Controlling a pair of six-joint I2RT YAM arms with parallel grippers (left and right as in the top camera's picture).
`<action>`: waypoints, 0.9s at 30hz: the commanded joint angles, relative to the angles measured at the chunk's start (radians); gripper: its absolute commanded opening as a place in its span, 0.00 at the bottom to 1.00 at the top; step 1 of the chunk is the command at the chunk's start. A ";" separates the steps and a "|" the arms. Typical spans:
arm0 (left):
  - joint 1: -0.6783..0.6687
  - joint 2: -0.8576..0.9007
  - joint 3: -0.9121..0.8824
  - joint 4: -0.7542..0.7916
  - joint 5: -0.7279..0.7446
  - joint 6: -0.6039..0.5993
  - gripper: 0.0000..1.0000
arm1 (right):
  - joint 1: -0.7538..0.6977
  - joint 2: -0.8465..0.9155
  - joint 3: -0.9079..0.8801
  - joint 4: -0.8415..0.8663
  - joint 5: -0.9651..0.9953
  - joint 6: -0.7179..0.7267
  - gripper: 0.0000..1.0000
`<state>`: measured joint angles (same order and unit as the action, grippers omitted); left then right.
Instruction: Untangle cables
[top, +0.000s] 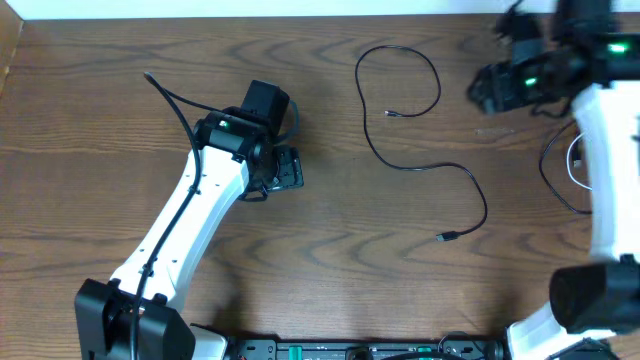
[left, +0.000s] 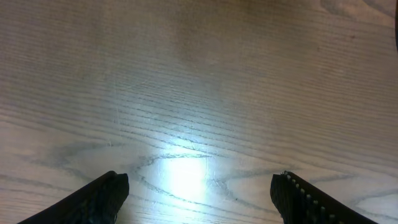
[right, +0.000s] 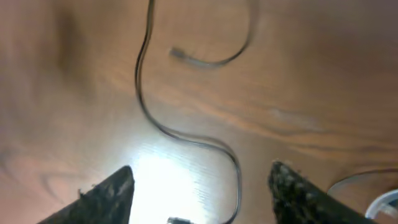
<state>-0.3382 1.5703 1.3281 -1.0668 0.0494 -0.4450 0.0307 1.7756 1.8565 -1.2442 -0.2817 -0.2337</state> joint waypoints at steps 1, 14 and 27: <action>0.002 0.005 -0.004 -0.006 -0.009 -0.005 0.79 | 0.059 0.060 -0.083 0.001 0.027 -0.177 0.70; 0.002 0.005 -0.004 -0.006 -0.009 -0.005 0.79 | 0.081 0.362 -0.254 0.085 0.174 -0.243 0.77; 0.002 0.005 -0.004 -0.006 -0.009 -0.004 0.79 | 0.082 0.387 -0.354 0.163 0.174 -0.196 0.67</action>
<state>-0.3382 1.5703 1.3281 -1.0687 0.0494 -0.4450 0.1070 2.1548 1.5616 -1.0954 -0.1043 -0.4469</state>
